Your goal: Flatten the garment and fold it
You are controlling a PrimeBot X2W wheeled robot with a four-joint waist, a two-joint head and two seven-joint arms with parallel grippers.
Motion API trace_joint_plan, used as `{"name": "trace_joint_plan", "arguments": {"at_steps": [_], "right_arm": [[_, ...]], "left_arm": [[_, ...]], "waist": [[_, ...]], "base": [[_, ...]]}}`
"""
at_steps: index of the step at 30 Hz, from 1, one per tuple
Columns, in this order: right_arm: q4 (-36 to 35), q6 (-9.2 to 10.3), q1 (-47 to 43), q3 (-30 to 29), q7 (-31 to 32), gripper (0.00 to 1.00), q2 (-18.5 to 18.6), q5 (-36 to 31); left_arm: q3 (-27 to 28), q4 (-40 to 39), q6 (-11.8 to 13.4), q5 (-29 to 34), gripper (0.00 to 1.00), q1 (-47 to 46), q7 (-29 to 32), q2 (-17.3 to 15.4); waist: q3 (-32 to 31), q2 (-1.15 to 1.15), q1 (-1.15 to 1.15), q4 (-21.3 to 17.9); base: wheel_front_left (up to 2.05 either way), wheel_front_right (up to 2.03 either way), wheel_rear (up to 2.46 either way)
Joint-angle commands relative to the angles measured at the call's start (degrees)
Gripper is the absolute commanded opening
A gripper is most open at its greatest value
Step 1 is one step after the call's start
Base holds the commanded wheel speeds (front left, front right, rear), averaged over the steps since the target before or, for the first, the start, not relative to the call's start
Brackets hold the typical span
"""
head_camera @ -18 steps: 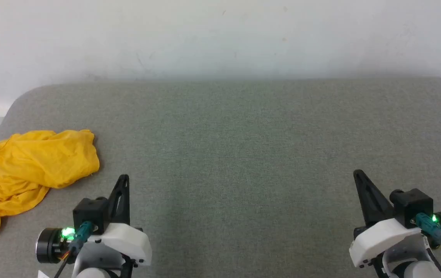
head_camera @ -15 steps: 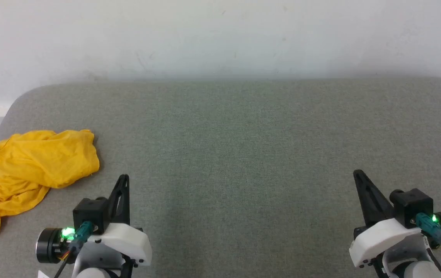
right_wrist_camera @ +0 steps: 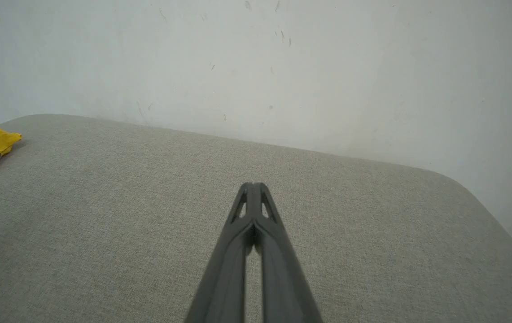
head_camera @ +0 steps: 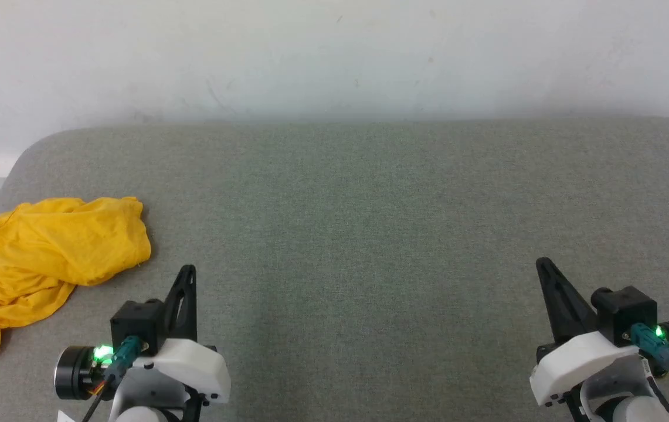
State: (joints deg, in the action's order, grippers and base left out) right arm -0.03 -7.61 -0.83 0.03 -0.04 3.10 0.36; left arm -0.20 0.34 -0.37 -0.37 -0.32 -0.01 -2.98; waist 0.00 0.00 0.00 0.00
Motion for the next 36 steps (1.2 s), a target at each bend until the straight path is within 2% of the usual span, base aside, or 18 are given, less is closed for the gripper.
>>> {"name": "trace_joint_plan", "arguments": {"at_steps": [1,3,4,19,36], "right_arm": [[0.03,0.12,0.83,-0.03,0.04,0.0,-0.23,-0.36],[0.03,0.12,0.83,-0.03,0.04,0.0,-0.23,-0.36],[0.0,0.0,0.0,0.0,0.0,1.0,0.0,0.0],[0.36,0.01,-0.2,-0.88,-1.05,1.0,0.04,0.61],[0.81,0.03,-0.27,-1.8,-2.59,1.0,0.0,1.25]], "left_arm": [[0.2,-0.34,0.37,0.37,0.0,0.32,0.01,0.11],[0.2,-0.34,0.37,0.37,0.0,0.32,0.01,0.11],[0.0,0.0,0.0,0.0,1.0,0.0,0.0,0.0],[-1.66,1.66,1.3,-0.85,1.0,-0.99,-1.38,-0.01],[-3.05,3.18,3.35,-1.91,1.0,-1.78,-3.42,-0.22]], "waist": [[0.0,0.0,0.0,0.0],[0.0,0.0,0.0,0.0],[0.0,0.0,0.0,0.0],[0.05,0.0,0.0,0.86],[0.12,0.0,0.0,6.08]], "base": [[0.0,0.0,0.0],[0.0,0.0,0.0],[0.0,0.0,0.0],[0.0,0.0,0.0],[0.0,0.0,0.0]]}}
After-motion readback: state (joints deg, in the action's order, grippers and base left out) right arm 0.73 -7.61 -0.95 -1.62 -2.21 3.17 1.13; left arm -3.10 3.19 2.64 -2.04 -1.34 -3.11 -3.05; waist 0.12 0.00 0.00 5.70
